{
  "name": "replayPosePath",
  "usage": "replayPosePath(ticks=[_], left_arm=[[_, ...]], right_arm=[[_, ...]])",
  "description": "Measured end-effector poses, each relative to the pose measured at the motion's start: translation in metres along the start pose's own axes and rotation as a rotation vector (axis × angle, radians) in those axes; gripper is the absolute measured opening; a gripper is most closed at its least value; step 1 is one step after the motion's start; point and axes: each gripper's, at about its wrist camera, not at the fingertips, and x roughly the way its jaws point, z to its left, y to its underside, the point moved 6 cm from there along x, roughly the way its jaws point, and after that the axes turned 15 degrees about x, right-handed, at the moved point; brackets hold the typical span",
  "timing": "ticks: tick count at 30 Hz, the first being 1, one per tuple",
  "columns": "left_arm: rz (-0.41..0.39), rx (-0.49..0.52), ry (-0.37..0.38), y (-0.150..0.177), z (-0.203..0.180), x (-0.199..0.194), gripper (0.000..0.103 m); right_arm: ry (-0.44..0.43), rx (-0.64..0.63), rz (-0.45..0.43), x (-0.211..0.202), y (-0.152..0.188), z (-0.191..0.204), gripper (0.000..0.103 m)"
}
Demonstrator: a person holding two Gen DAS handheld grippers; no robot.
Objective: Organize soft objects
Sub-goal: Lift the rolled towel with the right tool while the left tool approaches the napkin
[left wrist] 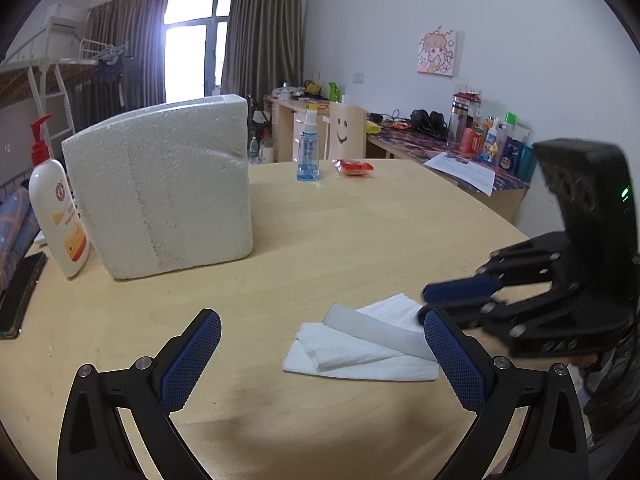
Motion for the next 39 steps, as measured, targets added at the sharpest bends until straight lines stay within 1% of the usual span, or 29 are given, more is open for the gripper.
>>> replayPosePath(ticks=[5, 7, 17, 19, 22, 23, 26, 30, 33, 34, 35, 36, 37, 39], left_arm=[[0.01, -0.018, -0.017, 0.005, 0.005, -0.001, 0.102], [0.01, -0.026, -0.021, 0.006, 0.007, -0.002, 0.102], [0.007, -0.032, -0.012, 0.009, 0.008, -0.004, 0.102], [0.008, -0.035, -0.014, 0.009, 0.009, -0.005, 0.102], [0.002, -0.04, -0.017, 0.009, 0.011, -0.008, 0.102], [0.0, -0.042, -0.018, 0.01, 0.011, -0.009, 0.102], [0.0, -0.044, -0.019, 0.011, 0.012, -0.01, 0.102], [-0.003, -0.043, -0.016, 0.012, 0.012, -0.012, 0.102], [-0.006, -0.046, -0.017, 0.011, 0.013, -0.013, 0.102], [-0.005, -0.045, -0.019, 0.011, 0.013, -0.013, 0.102], [-0.004, -0.044, -0.021, 0.01, 0.012, -0.013, 0.102], [-0.002, -0.043, -0.022, 0.01, 0.012, -0.011, 0.102], [0.001, -0.038, -0.02, 0.01, 0.011, -0.011, 0.102], [-0.001, -0.031, -0.021, 0.008, 0.011, -0.011, 0.102]], right_arm=[[0.071, -0.042, 0.056, 0.028, 0.004, 0.0, 0.024], [0.087, -0.051, 0.077, 0.036, 0.006, 0.0, 0.024], [0.049, -0.051, 0.105, 0.036, 0.006, 0.009, 0.024], [0.056, -0.079, 0.102, 0.036, 0.008, 0.014, 0.024], [0.061, -0.084, 0.138, 0.045, 0.012, 0.015, 0.025], [0.065, -0.085, 0.13, 0.046, 0.012, 0.016, 0.025], [0.065, -0.079, 0.139, 0.046, 0.01, 0.015, 0.025], [0.06, -0.092, 0.117, 0.046, 0.01, 0.015, 0.025], [0.083, -0.1, 0.106, 0.045, 0.011, 0.017, 0.024], [0.074, -0.109, 0.098, 0.043, 0.011, 0.019, 0.019], [0.049, -0.107, 0.094, 0.041, 0.011, 0.021, 0.018], [0.028, -0.094, 0.094, 0.038, 0.011, 0.022, 0.018], [0.029, -0.081, 0.087, 0.035, 0.01, 0.021, 0.018], [0.029, -0.072, 0.044, 0.024, 0.006, 0.02, 0.018]])
